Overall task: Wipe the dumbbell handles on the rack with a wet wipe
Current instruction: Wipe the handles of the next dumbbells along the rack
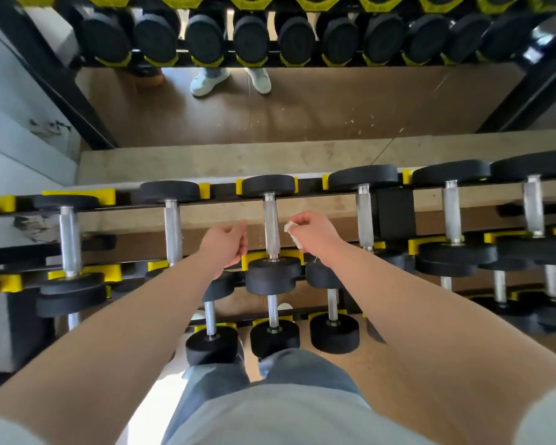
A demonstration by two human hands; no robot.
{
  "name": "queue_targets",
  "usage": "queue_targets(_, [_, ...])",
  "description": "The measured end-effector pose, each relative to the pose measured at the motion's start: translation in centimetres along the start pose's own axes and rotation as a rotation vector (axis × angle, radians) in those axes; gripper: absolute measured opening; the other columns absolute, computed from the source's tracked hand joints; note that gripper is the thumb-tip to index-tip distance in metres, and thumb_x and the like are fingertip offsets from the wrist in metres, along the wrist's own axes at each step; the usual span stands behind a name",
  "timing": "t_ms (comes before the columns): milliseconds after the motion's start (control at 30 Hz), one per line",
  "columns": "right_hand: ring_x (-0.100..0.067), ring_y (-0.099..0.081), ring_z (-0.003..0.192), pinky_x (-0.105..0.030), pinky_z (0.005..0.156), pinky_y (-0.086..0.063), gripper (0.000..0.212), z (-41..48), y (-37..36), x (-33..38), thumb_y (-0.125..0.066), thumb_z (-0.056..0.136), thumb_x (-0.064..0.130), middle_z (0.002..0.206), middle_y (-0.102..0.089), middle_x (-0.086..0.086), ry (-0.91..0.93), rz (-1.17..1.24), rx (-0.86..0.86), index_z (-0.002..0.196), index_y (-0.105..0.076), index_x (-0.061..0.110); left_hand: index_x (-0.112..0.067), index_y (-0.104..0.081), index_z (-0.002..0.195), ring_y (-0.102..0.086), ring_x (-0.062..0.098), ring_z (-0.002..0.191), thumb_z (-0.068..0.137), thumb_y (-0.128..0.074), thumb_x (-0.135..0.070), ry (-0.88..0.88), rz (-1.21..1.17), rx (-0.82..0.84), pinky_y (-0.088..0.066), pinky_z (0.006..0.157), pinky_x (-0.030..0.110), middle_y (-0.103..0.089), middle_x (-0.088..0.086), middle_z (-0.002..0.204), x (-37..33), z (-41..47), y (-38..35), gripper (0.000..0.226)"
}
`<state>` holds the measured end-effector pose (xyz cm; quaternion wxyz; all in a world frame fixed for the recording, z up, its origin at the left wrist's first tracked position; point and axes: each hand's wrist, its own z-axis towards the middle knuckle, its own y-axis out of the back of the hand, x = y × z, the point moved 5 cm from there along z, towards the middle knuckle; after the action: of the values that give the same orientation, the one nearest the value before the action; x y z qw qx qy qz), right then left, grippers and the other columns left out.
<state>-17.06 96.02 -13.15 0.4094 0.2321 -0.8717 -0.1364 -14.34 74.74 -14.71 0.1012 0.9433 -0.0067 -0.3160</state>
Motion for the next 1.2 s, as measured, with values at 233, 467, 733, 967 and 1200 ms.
queue_targets(233, [-0.02, -0.069, 0.09, -0.043, 0.084, -0.063, 0.014, 2.1, -0.6, 0.9, -0.061, 0.097, 0.025, 0.097, -0.07, 0.003, -0.007, -0.01, 0.019, 0.109, -0.068, 0.029, -0.027, -0.068, 0.123, -0.065, 0.02, 0.104, 0.087, -0.071, -0.004, -0.085, 0.225, -0.028, -0.057, 0.095, 0.037, -0.067, -0.004, 0.115, -1.1, 2.2, 0.5, 0.043])
queue_targets(467, [-0.021, -0.065, 0.11, -0.044, 0.097, -0.058, 0.038, 3.8, -1.6, 1.0, -0.062, 0.096, 0.016, 0.125, -0.066, 0.003, -0.024, 0.029, 0.004, 0.131, -0.064, 0.031, -0.018, -0.071, 0.109, -0.069, 0.021, 0.096, 0.092, -0.071, -0.006, -0.051, 0.136, 0.016, -0.058, 0.072, 0.025, -0.07, 0.004, 0.107, -0.3, 3.5, 0.2, 0.021])
queue_targets(733, [-0.022, -0.06, 0.084, -0.025, 0.063, -0.045, 0.015, 2.5, -2.9, 0.4, -0.056, 0.097, 0.007, 0.081, -0.058, 0.002, 0.024, -0.582, 0.426, 0.094, -0.069, 0.015, -0.013, -0.072, 0.104, -0.07, 0.016, 0.087, 0.095, -0.072, -0.025, 0.021, 0.108, -0.004, -0.061, 0.077, 0.029, -0.073, 0.006, 0.096, -0.4, 4.8, -0.2, 0.015])
queue_targets(967, [-0.021, -0.07, 0.1, -0.041, 0.094, -0.06, 0.04, 5.9, -1.6, 1.5, -0.064, 0.094, 0.005, 0.114, -0.072, -0.005, -0.12, 0.207, -0.003, 0.132, -0.066, 0.016, -0.017, -0.067, 0.127, -0.071, 0.011, 0.094, 0.097, -0.066, -0.016, 0.01, 0.163, 0.065, -0.057, 0.068, 0.023, -0.073, 0.003, 0.108, -0.8, 5.0, -0.6, 0.03])
queue_targets(1200, [-0.017, -0.061, 0.08, -0.028, 0.069, -0.053, 0.027, 2.7, -2.5, 0.2, -0.058, 0.099, 0.004, 0.098, -0.064, -0.005, -0.076, -0.262, 0.364, 0.12, -0.067, 0.019, -0.015, -0.07, 0.123, -0.068, 0.018, 0.103, 0.096, -0.068, -0.02, 0.013, 0.186, 0.027, -0.061, 0.079, 0.029, -0.07, 0.005, 0.109, -0.8, 4.7, -1.1, 0.027])
